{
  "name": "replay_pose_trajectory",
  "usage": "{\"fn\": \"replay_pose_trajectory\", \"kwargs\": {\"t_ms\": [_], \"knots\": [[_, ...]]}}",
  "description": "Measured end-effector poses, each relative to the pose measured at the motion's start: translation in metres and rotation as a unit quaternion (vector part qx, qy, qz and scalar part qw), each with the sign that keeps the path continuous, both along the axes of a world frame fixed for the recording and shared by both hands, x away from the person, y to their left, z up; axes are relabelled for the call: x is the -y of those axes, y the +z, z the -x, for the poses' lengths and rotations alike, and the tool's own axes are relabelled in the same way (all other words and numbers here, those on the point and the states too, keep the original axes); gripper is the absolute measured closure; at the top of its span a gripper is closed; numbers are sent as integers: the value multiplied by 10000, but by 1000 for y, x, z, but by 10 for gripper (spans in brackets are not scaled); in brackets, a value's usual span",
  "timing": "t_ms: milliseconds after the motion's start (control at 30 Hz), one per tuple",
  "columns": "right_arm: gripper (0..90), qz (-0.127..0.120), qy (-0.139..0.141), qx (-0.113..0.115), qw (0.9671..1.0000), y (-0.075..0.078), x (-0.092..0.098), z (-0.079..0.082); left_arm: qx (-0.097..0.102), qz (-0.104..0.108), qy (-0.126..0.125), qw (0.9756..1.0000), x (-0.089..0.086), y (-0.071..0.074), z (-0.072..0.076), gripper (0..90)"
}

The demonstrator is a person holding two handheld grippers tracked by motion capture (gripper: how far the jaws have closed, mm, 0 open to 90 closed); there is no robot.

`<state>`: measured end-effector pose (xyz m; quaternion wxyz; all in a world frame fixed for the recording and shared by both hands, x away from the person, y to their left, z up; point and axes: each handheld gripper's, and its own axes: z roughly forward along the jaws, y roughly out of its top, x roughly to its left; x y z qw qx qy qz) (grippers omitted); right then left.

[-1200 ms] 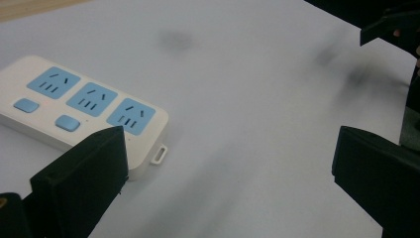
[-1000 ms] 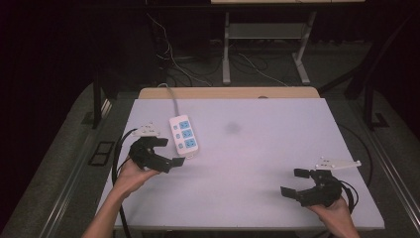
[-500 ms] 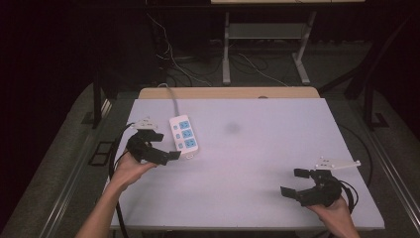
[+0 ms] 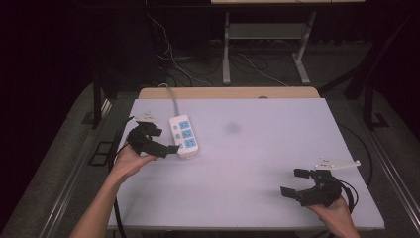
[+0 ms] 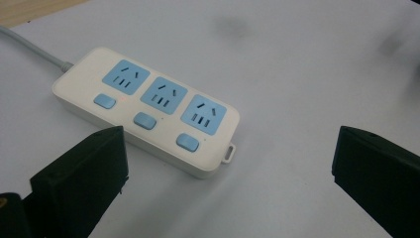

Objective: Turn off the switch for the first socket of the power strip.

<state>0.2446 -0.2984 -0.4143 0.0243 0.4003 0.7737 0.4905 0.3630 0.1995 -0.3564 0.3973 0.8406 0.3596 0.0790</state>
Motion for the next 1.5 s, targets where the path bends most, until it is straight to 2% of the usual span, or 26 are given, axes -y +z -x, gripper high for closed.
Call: {"fn": "replay_pose_trajectory", "kwargs": {"t_ms": [400,633,1000,1133,1267,1500], "knots": [[6,18,15,-10,10000,-1,-1,0,-17,-73,94,9999,0,5,-18,0],[6,19,24,-19,10000,-1,-1,0,-63,-146,17,9999,3,6,-29,0],[6,31,24,-27,10000,-1,0,0,-124,-379,66,9992,6,9,-47,0],[6,44,19,-21,10000,-1,0,0,-170,-320,153,9992,5,9,-56,5],[6,45,21,-23,10000,-1,-1,-1,-166,-249,272,9992,2,11,-64,33],[6,55,35,-27,10000,-1,-1,-1,0,-231,451,9987,2,13,-72,144]]}}
